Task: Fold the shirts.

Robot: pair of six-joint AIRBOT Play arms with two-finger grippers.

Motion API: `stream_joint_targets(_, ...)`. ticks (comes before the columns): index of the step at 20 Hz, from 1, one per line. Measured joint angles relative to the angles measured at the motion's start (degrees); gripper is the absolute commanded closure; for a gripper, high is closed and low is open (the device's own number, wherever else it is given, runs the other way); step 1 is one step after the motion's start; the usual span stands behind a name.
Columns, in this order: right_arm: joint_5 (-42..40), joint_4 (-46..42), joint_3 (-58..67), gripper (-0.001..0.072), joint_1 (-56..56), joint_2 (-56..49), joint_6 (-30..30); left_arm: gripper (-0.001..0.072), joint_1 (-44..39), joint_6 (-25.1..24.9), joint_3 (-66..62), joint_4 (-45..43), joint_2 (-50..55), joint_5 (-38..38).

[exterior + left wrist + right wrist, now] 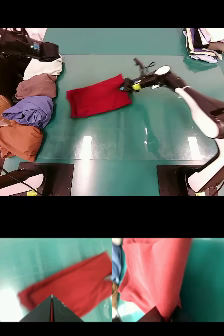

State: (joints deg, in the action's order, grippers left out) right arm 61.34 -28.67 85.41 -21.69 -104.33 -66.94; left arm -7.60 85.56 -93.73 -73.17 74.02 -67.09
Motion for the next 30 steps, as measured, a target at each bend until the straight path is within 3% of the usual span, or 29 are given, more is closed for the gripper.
stream_joint_targets(9, -3.96, -9.70, -20.68, 0.0696, 40.35, 26.71, -0.98, 0.0685, -4.72, 0.52, 0.00, -0.09, 0.00, 1.22)
stream_joint_targets(15, -4.02, -12.94, -31.23, 0.0696, 65.48, 34.73, -1.33, 0.0685, -5.01, 2.29, 0.00, 0.15, 0.00, 3.50)
stream_joint_targets(19, -6.80, -16.96, -35.89, 0.0696, 72.65, 39.19, -2.03, 0.0685, -5.03, 2.64, 0.00, 0.22, 0.00, 4.11)
stream_joint_targets(25, -5.86, -26.73, -41.44, 0.0692, 74.05, 45.57, -6.56, 0.0685, -5.03, 2.69, 0.00, 0.26, 0.00, 4.46)
stream_joint_targets(26, -5.09, -28.04, -42.23, 0.0603, 73.48, 46.23, -7.54, 0.0684, -5.01, 2.71, 0.00, 0.26, 0.00, 4.46)
stream_joint_targets(27, -4.26, -29.75, -42.93, 0.0413, 72.81, 46.84, -8.37, 0.0684, -5.01, 2.71, 0.00, 0.28, 0.00, 4.48)
stream_joint_targets(28, -3.50, -31.71, -43.39, 0.0270, 72.28, 47.32, -9.29, 0.0684, -5.01, 2.69, 0.00, 0.28, 0.00, 4.48)
stream_joint_targets(29, -2.86, -33.59, -43.47, 0.0221, 71.97, 47.65, -10.10, 0.0684, -5.01, 2.69, 0.00, 0.26, 0.00, 4.48)
stream_joint_targets(30, -1.95, -35.69, -43.17, 0.0220, 71.84, 47.89, -10.67, 0.0684, -5.03, 2.69, 0.00, 0.26, 0.00, 4.48)
